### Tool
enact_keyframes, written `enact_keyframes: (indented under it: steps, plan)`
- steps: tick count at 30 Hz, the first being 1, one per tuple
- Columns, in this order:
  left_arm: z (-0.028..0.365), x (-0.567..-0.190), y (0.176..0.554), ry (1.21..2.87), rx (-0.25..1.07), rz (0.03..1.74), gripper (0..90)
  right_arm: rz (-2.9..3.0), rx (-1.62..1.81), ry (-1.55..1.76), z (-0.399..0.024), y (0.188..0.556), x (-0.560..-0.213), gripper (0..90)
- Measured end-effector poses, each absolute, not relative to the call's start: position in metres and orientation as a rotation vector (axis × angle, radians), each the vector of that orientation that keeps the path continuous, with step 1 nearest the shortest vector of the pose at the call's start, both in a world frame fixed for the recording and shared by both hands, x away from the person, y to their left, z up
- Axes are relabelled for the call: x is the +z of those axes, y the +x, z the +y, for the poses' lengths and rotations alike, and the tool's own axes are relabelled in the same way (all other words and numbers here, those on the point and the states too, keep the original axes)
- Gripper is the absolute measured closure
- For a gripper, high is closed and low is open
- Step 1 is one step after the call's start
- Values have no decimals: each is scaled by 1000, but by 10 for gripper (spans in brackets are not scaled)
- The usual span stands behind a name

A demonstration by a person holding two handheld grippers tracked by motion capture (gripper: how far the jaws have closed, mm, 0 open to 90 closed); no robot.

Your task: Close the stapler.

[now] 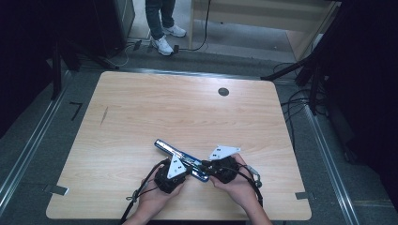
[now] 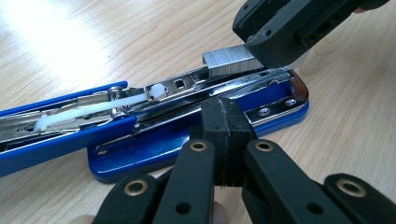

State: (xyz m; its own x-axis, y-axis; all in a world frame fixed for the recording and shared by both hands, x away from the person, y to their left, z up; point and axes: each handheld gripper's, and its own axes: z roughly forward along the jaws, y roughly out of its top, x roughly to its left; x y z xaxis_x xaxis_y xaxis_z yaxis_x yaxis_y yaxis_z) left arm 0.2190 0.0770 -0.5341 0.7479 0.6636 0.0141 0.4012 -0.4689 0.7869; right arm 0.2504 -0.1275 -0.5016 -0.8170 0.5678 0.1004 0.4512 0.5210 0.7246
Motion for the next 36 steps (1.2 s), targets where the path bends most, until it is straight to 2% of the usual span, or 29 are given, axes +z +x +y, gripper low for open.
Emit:
enact_keyframes:
  steps: [36]
  plan:
    - [77, -534, 219, 2124, 407, 798, 900, 2665, 1161, 859, -129, 253, -500, 795]
